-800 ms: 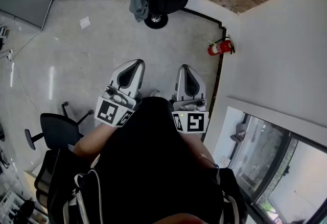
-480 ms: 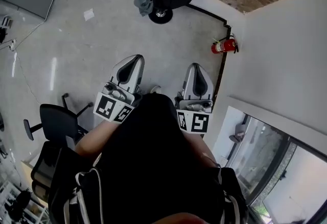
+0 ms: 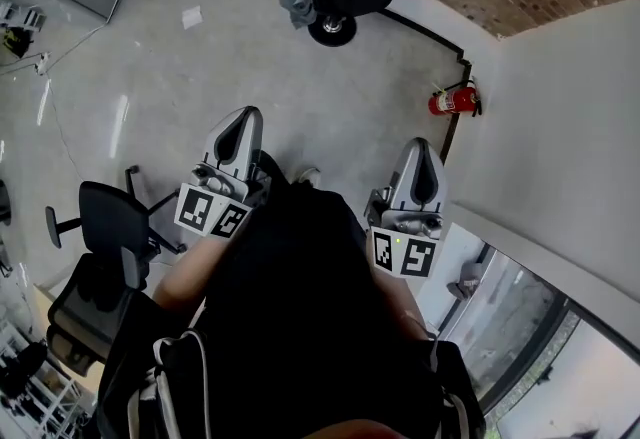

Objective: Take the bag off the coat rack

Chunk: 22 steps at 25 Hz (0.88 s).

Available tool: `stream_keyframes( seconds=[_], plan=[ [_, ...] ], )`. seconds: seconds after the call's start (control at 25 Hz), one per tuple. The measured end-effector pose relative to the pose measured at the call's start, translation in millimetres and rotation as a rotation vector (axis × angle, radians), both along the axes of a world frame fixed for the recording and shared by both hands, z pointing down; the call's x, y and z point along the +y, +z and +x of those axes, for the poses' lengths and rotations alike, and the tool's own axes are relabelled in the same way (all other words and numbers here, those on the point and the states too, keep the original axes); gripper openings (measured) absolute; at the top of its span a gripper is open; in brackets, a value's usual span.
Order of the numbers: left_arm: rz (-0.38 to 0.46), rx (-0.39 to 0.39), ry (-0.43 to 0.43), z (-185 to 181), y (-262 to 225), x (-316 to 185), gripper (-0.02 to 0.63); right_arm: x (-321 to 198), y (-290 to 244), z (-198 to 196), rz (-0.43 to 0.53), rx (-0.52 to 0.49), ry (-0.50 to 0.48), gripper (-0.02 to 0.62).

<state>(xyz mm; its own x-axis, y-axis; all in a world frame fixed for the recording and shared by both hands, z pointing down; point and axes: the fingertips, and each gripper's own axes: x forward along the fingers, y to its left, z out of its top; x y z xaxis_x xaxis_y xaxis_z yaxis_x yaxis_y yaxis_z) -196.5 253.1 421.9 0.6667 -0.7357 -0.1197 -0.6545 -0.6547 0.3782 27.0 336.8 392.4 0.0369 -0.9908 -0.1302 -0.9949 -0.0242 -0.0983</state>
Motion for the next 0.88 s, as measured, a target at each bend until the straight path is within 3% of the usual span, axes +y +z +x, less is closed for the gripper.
stream_keyframes(
  seconds=[0.16,0.44,0.76,0.88],
  plan=[
    [-0.017,-0.070,-0.012,6.1,6.1,5.5,0.018,-8.7,5.9,5.5,0.016,-0.018,-0.021,0.020],
    [-0.013,-0.071,0.020,16.8,10.1,-12.5,0.018,-20.7,25.7,-2.1,-0.009,-0.008,-0.043,0.020],
    [-0.012,-0.097,0.110,74.1,18.5,-76.3,0.018,-61.5,42.9,57.5,-0.086,0.027,0.036,0.020],
    [-0.002,-0.108,0.098,87.0,14.8,-106.4,0.018,-91.5,43.9,77.9,-0.105,0.040,0.055,0.020]
  ],
)
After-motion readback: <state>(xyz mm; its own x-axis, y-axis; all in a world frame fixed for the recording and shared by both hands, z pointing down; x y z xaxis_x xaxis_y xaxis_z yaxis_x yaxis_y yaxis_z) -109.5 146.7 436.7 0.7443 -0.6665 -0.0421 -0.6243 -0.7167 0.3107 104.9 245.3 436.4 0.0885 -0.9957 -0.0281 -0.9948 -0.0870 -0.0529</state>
